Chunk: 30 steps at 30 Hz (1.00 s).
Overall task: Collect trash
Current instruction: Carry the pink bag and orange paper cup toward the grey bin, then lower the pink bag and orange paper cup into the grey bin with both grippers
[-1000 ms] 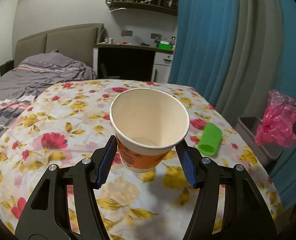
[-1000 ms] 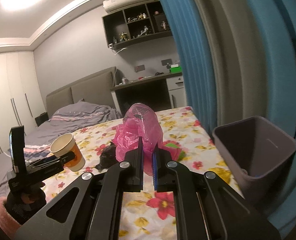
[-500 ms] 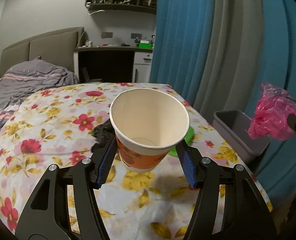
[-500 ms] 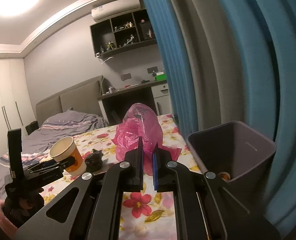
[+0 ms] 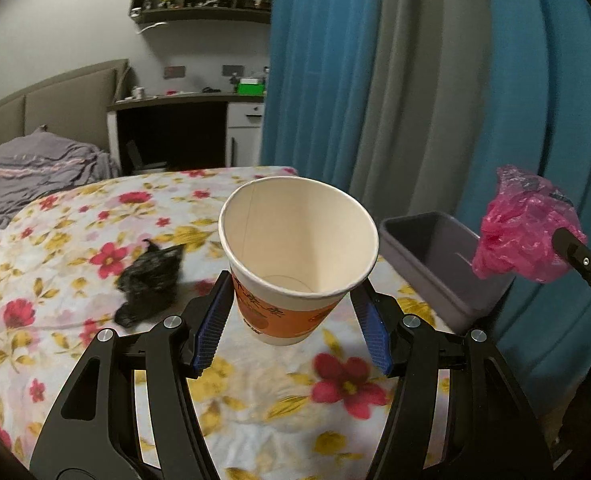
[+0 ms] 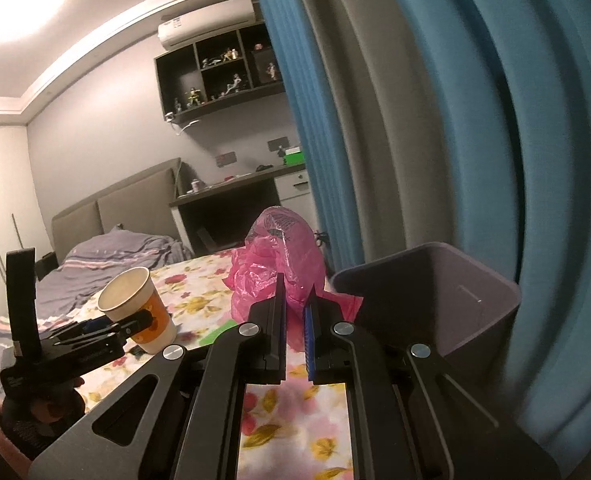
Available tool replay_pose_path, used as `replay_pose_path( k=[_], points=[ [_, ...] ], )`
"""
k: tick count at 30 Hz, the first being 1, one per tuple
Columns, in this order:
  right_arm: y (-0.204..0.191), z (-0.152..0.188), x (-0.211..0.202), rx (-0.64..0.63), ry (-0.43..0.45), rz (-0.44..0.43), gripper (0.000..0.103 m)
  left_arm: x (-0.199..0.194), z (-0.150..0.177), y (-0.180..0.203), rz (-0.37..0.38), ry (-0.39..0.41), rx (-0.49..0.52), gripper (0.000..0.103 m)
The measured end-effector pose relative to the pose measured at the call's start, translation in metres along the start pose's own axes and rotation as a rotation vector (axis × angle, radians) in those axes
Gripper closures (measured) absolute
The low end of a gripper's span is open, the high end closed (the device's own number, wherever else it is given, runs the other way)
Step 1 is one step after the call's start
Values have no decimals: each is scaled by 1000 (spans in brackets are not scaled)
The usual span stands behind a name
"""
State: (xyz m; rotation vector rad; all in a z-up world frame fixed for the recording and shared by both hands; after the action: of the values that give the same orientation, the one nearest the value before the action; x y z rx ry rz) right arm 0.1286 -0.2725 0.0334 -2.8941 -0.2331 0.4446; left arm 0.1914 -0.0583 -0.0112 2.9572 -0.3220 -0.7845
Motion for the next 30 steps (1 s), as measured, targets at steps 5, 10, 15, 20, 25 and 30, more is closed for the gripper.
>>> replay_pose_path(
  k=[5,10,15,20,25,30],
  points=[
    [25,-3,2,15,13,57,95,19,-8,28,58,-4,20,44],
    [46,-6,9,16,18,123,95,45,-18,64,147,-15,40,44],
    [64,-4,23,20,10,170,95,71,-23,95,212,-26,65,44],
    [80,0,40,41,-15,202,95,100,-21,119,260,-41,69,44],
    [93,5,54,63,-44,222,95,124,-19,134,302,-61,68,44],
    [103,9,66,88,-79,229,95,142,-20,145,361,-86,45,44]
  ],
)
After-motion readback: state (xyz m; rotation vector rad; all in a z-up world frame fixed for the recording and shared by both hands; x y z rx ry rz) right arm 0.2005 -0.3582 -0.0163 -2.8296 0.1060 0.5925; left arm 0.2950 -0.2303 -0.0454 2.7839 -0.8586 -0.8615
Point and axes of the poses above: each gripper's, at about its wrist camera, not at the fingertips, and x roughly the way its jaws point, y to its right, z to its underside, the point moved 2 cm from there along x, roughly the way its jaws point, and after that the axes turned 1 degree about z, right-handed, at the moved point
